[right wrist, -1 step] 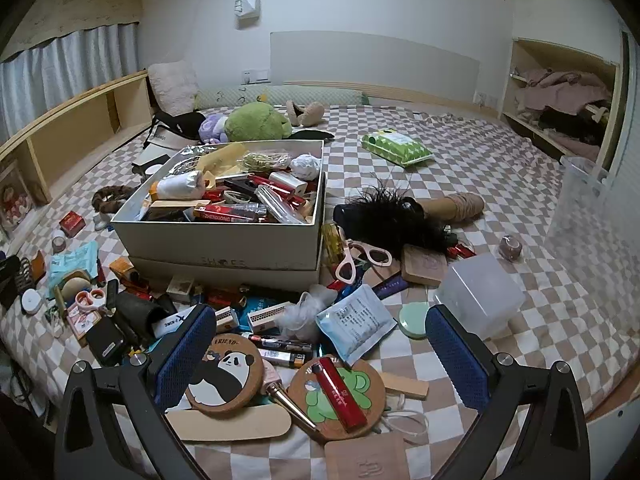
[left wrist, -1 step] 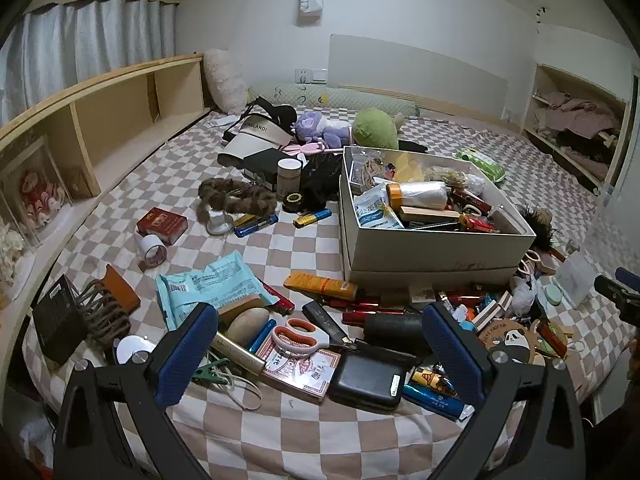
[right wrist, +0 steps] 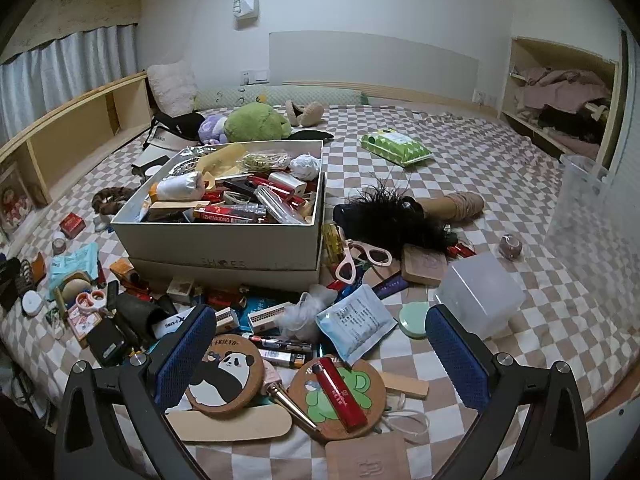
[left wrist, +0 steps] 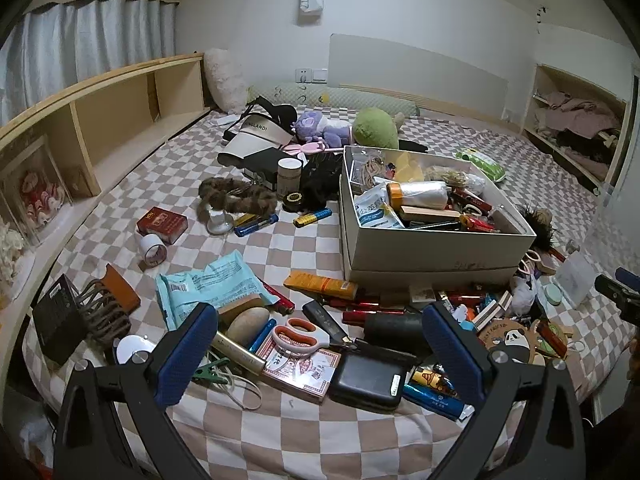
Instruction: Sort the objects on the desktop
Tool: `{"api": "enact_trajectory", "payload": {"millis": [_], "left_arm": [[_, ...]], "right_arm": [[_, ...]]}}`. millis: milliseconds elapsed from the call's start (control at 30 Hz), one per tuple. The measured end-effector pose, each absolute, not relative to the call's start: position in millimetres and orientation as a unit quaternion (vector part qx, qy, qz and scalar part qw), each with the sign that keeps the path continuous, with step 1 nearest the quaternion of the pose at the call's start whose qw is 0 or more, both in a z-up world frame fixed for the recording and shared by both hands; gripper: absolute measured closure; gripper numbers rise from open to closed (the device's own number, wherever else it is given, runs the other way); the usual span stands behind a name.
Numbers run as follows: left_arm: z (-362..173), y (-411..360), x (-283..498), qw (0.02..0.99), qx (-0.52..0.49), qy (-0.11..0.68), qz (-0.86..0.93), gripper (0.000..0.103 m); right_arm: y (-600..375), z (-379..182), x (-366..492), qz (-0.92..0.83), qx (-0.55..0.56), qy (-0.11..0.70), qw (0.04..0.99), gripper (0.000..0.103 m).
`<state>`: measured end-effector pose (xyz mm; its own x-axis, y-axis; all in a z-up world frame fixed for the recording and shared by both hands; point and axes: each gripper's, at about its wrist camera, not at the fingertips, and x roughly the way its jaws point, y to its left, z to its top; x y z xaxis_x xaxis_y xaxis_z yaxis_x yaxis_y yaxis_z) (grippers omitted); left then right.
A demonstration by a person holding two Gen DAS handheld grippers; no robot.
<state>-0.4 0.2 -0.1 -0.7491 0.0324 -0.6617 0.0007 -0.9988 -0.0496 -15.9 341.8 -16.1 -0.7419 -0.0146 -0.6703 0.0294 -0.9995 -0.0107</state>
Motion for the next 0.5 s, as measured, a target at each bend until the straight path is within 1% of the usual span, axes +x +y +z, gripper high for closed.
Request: {"api": "enact_trajectory", "payload": {"millis": [133, 233, 500], "left_arm": [[-0.2, 0.7, -1.4, 0.006, -0.356, -0.023, 0.934, 0.0], [-0.5, -0.1, -1.7, 0.006, -0.357, -0.025, 0.934, 0.0], [-2.7, -1.2, -1.1, 0.006, -0.358, -0.029, 0.933, 0.0]], "right_arm": [[338.9, -17.1, -15.5, -0.931, 0.364, 0.008, 0.018, 0.0], [344.3, -17.7, -15.4, -0.93, 0.368, -0.009, 0.023, 0.0], [344.3, -18.8, -17.5, -0.927, 0.373, -0.011, 0.028, 0.0]]}}
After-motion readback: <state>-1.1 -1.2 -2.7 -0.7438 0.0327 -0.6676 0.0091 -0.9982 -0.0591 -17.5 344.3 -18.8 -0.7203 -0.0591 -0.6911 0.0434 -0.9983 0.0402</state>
